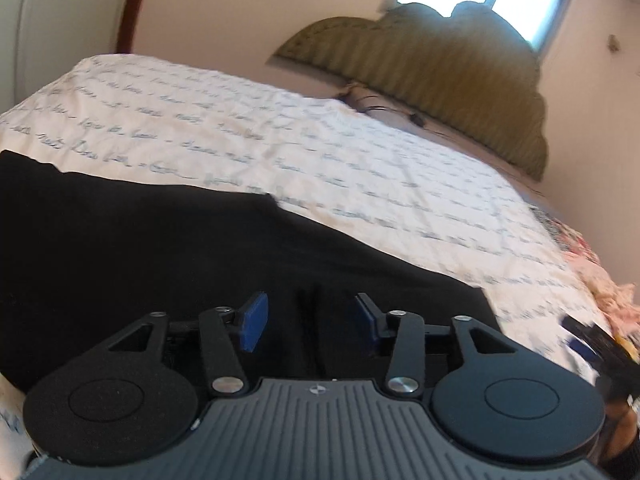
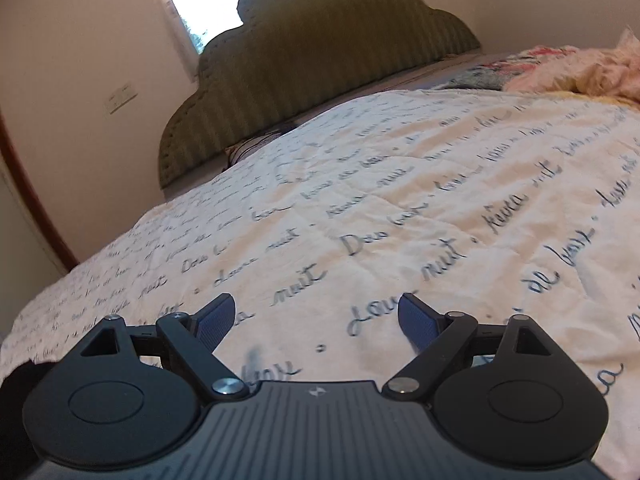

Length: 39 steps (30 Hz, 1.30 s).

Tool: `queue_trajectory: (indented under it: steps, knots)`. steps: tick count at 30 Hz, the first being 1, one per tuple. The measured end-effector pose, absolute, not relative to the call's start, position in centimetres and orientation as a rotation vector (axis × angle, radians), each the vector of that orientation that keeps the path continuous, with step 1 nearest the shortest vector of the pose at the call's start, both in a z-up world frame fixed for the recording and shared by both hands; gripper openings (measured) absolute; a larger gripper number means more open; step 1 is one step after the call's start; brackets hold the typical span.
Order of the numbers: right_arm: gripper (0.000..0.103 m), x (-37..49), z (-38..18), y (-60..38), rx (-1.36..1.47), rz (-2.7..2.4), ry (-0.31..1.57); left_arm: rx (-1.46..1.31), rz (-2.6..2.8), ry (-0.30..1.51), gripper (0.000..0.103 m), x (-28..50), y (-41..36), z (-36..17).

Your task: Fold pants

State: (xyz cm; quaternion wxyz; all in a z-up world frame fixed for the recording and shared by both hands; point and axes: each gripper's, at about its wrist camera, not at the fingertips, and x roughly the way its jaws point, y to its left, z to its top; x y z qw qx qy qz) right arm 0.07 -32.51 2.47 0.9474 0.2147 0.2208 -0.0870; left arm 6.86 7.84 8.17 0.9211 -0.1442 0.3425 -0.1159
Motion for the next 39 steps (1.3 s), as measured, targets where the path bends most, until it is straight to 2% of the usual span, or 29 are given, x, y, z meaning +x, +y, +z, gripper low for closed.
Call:
queue_trajectory:
  steps: [3, 8, 15, 17, 23, 39]
  knots:
    - [0.09, 1.7, 4.3, -28.6, 0.503, 0.063, 0.517, -0.388, -0.299, 0.71, 0.06, 5.7, 6.4, 7.3]
    - [0.089, 3.3, 3.7, -24.5, 0.834, 0.343, 0.669, -0.539, -0.398, 0.73, 0.06, 6.4, 5.1, 5.5]
    - [0.089, -2.1, 3.0, -26.1, 1.023, 0.295, 0.631, -0.544, -0.422, 0.837, 0.061, 8.8, 4.7, 1.9]
    - [0.09, -2.9, 2.7, -27.1, 1.089, 0.288, 0.625, -0.575, -0.441, 0.803, 0.061, 8.9, 5.4, 0.9]
    - [0.09, -2.5, 0.8, -27.1, 1.161, 0.297, 0.687, -0.497, -0.494, 0.666, 0.061, 7.0, 5.0, -0.3]
    - [0.09, -1.0, -1.1, -25.9, 1.209, 0.301, 0.76, -0.491, -0.489, 0.668, 0.062, 6.6, 4.9, -0.5]
